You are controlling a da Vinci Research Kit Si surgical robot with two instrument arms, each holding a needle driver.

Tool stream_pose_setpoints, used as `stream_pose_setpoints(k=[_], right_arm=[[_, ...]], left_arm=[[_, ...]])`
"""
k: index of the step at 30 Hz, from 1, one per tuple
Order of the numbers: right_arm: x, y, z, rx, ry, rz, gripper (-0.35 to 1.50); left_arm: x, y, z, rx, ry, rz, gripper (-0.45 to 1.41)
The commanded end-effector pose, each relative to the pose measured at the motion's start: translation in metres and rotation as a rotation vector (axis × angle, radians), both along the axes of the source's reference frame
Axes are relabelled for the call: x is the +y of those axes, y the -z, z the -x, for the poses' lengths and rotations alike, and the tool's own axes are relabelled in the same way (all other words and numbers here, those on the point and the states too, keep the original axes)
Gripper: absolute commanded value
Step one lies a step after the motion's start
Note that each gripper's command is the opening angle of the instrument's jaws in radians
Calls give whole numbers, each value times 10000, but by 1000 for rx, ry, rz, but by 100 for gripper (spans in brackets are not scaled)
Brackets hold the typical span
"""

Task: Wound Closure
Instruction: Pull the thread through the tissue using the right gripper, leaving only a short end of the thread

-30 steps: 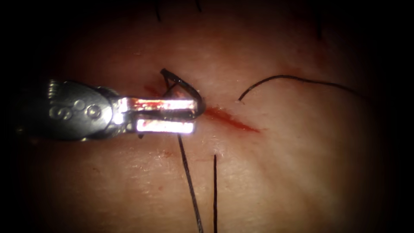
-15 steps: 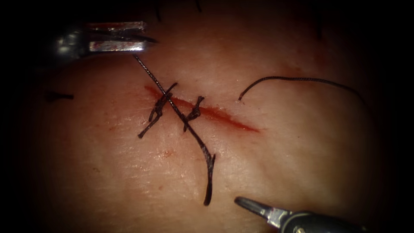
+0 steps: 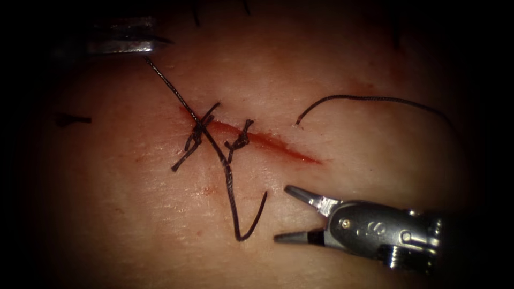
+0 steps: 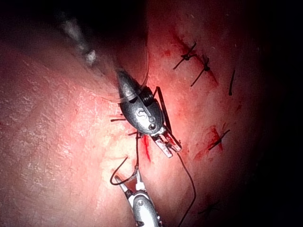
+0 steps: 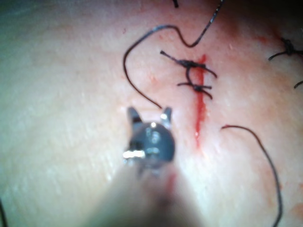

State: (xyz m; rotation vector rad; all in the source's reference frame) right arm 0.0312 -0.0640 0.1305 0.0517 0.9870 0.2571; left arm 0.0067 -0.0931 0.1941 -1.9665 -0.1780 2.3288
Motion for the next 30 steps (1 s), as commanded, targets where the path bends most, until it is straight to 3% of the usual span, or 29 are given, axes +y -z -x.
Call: stream_pose_setpoints(k=[1, 8, 10, 11, 12, 14, 18, 24, 30], right_arm=[[-2, -13, -16, -2, 4, 18, 137], [-5, -29, -41, -8, 35, 79, 128], [-6, -35, -45, -2, 51, 101, 116], [-6, -37, -45, 4, 66, 108, 100], [-7, -38, -43, 14, 86, 120, 69], [-9, -38, -38, 21, 113, 116, -35], [-19, -27, -17, 8, 102, 103, -35], [-55, 14, 22, 12, 97, 44, -35], [-90, 75, 47, 21, 115, 8, -35]], left_arm=[[-5, -6, 5, 0, 4, -1, -45], [-6, -6, 9, -11, 2, -2, -45], [-7, -6, 11, -15, 0, -1, -45], [-8, -6, 12, -17, -1, -1, -45], [-8, -6, 12, -17, 0, -1, -45], [-8, -6, 13, -19, -1, -1, -45], [-8, -7, 14, -23, -4, -1, -45], [-11, -14, 24, -26, -2, 5, -45], [-18, -20, 41, -40, -5, 12, -45]])
